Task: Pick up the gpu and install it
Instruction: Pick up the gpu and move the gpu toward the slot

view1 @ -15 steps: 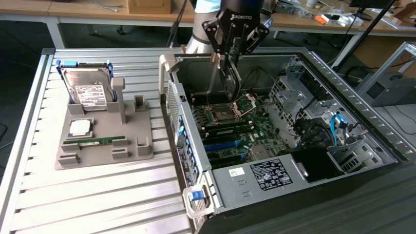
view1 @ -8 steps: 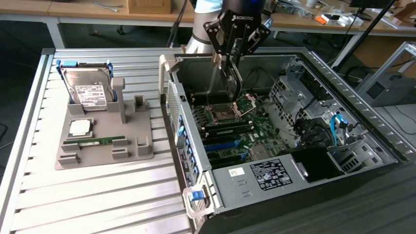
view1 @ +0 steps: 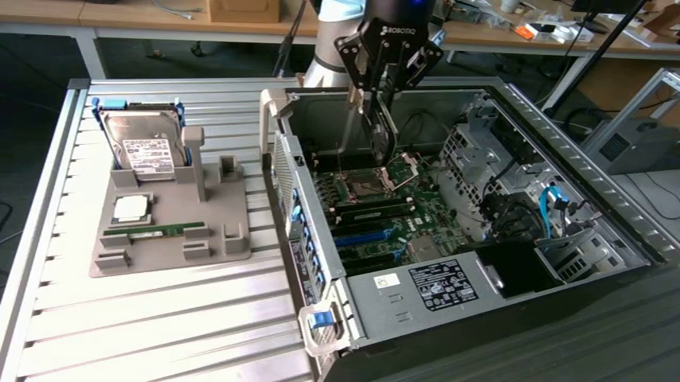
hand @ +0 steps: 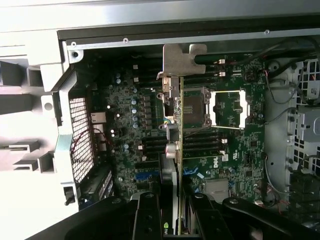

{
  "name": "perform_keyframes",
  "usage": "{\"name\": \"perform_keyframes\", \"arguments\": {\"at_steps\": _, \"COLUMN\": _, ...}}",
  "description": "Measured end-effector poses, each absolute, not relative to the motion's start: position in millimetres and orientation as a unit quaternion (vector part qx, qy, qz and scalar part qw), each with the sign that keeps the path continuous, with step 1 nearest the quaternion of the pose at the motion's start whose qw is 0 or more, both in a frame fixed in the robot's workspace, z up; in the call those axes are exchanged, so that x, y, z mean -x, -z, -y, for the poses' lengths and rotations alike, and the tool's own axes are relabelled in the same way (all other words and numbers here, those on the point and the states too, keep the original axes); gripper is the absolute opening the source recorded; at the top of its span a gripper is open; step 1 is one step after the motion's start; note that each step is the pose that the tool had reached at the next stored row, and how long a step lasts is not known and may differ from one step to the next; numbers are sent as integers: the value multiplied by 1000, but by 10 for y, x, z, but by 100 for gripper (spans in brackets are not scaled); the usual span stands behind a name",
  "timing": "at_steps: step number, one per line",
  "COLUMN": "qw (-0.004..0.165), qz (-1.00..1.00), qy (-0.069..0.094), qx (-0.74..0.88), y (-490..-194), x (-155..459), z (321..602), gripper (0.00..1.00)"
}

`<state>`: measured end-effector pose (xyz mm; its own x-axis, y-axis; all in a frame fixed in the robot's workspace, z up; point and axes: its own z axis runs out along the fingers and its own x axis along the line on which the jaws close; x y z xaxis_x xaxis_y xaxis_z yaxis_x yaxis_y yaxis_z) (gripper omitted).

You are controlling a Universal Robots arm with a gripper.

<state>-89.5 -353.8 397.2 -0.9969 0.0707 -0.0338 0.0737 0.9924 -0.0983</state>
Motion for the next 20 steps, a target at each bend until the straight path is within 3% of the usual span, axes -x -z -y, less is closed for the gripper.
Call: {"name": "perform_keyframes", "arguments": {"at_steps": 20, "qw": 15, "qz": -998, "qy": 50, "qx": -36, "y": -3937, "x": 834, "z": 3538, "gripper": 27}}
